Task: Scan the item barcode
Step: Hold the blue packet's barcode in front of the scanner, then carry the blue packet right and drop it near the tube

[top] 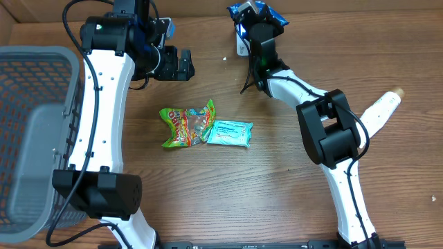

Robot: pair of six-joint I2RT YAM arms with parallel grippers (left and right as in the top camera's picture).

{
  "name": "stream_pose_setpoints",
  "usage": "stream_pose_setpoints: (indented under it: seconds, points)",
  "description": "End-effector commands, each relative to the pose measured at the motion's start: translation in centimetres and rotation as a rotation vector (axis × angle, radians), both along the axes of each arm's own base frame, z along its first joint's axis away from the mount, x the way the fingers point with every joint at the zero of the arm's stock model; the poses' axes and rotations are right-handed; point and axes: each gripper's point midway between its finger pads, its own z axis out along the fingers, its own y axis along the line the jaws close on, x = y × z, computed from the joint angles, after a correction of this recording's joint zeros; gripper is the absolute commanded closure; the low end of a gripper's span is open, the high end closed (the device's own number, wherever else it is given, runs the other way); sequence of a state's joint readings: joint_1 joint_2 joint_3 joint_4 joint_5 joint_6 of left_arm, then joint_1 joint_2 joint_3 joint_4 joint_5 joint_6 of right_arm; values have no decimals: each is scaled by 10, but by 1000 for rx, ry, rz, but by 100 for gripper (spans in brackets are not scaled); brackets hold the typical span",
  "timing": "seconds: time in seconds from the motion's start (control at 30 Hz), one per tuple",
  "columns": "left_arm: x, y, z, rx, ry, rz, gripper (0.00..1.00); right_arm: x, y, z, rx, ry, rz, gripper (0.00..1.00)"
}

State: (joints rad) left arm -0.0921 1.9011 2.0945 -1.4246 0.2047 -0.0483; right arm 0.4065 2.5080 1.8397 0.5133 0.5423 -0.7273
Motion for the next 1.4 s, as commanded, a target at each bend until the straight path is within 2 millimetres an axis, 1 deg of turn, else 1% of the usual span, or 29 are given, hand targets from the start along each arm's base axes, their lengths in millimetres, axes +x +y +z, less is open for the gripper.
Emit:
stream_pose_setpoints:
  seconds: [0.0,0.13,0.27,0.77,0.87,0.93,1.0,1.03,1.13,1.17,1.23,1.3,1.37]
  points:
    - [1,-2,7,6,-26,-23,0,7,-11,1,86,-26,-6,96]
    - [1,-2,7,6,-26,-23,0,10,-21,-6,125,-12,-18,96]
    - [1,-2,7,6,-26,-23,0,12,-24,-12,133,7,-12,96]
    - [1,-2,7,7,-26,-23,0,11,-22,-15,173,13,-17,96]
    - [1,-3,7,6,-26,-23,0,8,-19,-10,170,6,-31,96]
    - [1,-2,7,7,-26,-23,0,5,-19,0,171,-10,-55,96]
    - [1,-2,7,7,-26,-23,0,1,-14,15,171,-12,-53,96]
    - [1,-2,7,7,-26,-23,0,-4,-6,34,172,-2,-25,96]
    - [1,-3,7,6,-26,-23,1,-16,4,71,232,12,5,96]
    - [1,-3,7,6,-26,-23,0,-21,6,80,251,27,16,96]
    - [1,-3,7,6,-26,-23,0,-38,8,105,327,89,51,96]
    - [1,-3,7,6,-26,-23,1,-56,10,124,407,150,82,96]
    - [1,-2,7,7,-26,-23,0,-78,5,147,509,214,105,96]
